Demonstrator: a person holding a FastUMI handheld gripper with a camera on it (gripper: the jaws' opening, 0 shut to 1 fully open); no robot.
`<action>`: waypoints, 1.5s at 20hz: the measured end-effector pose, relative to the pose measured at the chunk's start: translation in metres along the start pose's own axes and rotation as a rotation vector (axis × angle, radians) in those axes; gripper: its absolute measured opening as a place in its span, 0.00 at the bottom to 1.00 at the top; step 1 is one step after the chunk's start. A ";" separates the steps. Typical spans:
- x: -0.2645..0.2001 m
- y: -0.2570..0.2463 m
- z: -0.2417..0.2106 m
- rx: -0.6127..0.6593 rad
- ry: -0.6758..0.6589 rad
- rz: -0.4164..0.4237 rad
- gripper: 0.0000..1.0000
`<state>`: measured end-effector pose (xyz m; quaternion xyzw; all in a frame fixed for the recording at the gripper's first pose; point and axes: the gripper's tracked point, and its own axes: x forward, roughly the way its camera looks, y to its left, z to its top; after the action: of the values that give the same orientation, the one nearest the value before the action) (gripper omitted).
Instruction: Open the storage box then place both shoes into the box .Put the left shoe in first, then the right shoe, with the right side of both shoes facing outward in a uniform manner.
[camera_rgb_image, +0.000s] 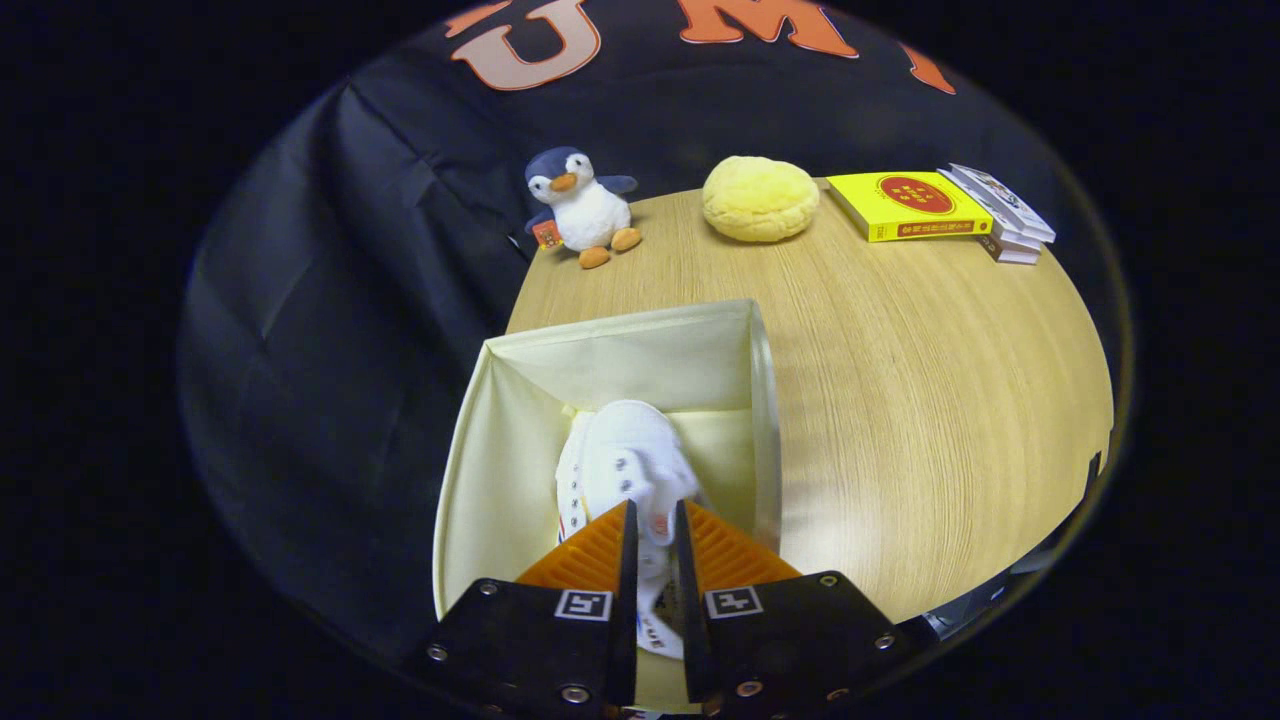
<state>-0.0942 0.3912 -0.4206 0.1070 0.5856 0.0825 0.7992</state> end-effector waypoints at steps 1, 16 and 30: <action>-0.008 0.004 0.007 0.012 -0.011 0.049 0.21; -0.170 -0.123 0.130 -0.079 -0.432 0.209 0.64; -0.310 -0.277 0.218 -0.197 -0.968 0.051 0.96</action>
<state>0.0224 0.0286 -0.1467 0.0714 0.1339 0.0977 0.9836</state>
